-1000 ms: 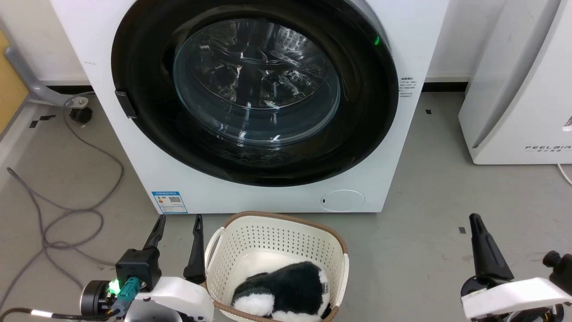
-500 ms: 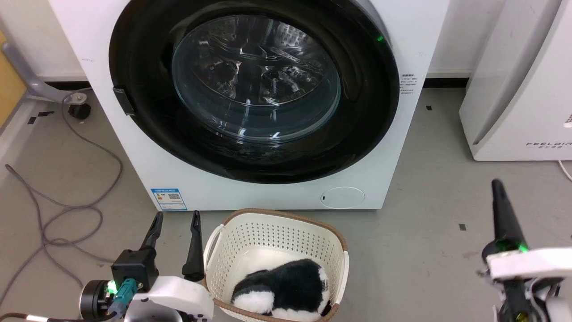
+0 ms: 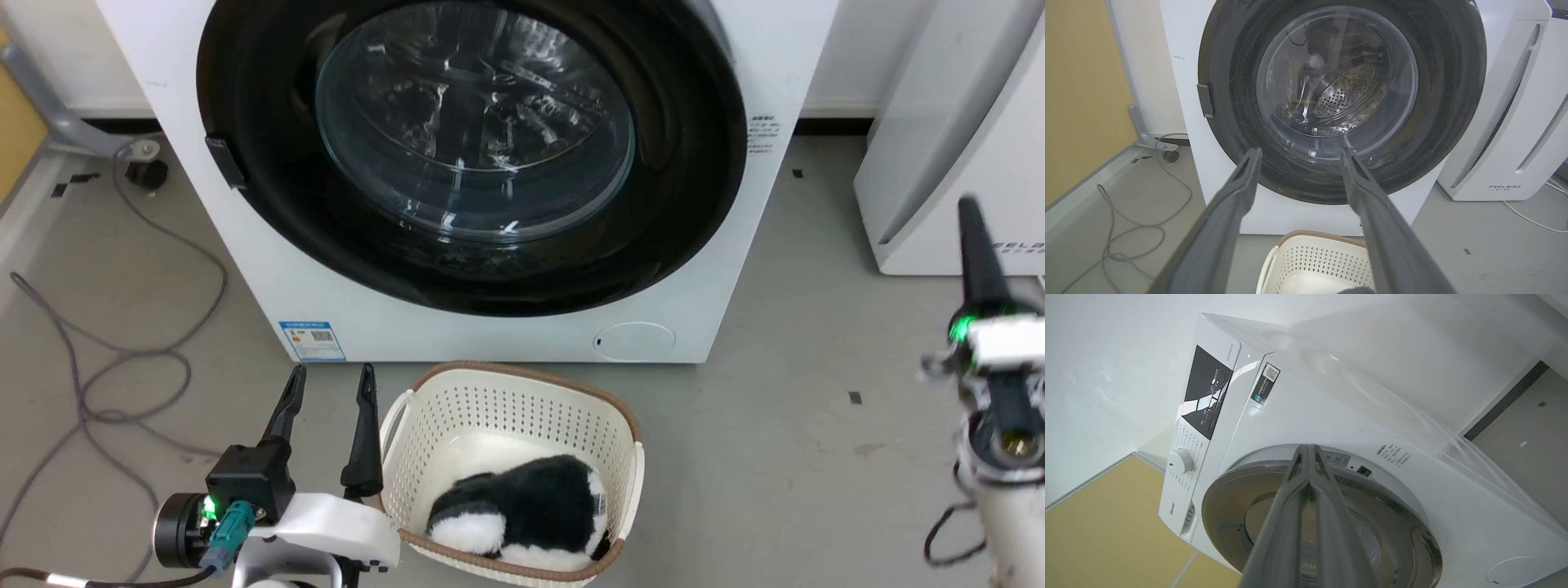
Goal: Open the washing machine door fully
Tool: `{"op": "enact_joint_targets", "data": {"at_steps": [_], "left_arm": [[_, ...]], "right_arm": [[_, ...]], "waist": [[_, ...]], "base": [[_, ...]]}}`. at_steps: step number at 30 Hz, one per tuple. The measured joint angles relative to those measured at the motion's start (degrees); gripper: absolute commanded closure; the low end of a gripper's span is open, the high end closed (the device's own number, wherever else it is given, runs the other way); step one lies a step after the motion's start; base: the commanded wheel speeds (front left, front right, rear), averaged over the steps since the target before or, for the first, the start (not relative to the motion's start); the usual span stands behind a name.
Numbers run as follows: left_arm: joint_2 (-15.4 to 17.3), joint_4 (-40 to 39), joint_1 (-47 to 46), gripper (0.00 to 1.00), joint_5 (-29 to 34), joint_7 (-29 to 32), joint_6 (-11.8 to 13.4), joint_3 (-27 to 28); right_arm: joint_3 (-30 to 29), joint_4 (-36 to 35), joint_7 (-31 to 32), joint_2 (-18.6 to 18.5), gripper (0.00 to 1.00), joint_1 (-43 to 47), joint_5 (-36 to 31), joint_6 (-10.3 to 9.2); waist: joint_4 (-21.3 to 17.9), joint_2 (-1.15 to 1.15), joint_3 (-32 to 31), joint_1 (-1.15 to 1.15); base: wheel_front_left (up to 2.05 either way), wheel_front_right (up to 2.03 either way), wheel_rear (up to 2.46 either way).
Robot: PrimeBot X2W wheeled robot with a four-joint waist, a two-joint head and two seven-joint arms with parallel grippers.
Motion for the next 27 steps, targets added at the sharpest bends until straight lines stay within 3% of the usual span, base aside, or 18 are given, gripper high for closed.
{"op": "enact_joint_targets", "data": {"at_steps": [8, 16, 27], "left_arm": [[-0.01, -0.55, -1.37, 0.0, -0.11, -0.88, -0.01, -0.68], [-0.01, -1.02, -3.35, 0.0, -0.82, -1.81, -0.01, -1.71], [-0.01, -1.76, -6.36, 0.0, -2.07, -3.12, 0.24, -2.88]], "right_arm": [[8.39, 6.32, 0.08, -6.46, 1.0, -11.32, 10.42, 0.0], [21.4, 12.71, 3.8, -12.07, 1.0, -24.57, 20.45, 0.0], [43.37, 28.55, 11.59, -14.54, 1.0, -47.23, 33.88, 0.0]], "waist": [[0.94, 0.0, 2.19, 0.0], [1.79, 0.0, 5.34, 0.0], [2.6, 0.0, 10.4, 0.0]], "base": [[0.0, 0.0, 0.0], [0.0, 0.0, 0.0], [0.0, 0.0, 0.0]]}}
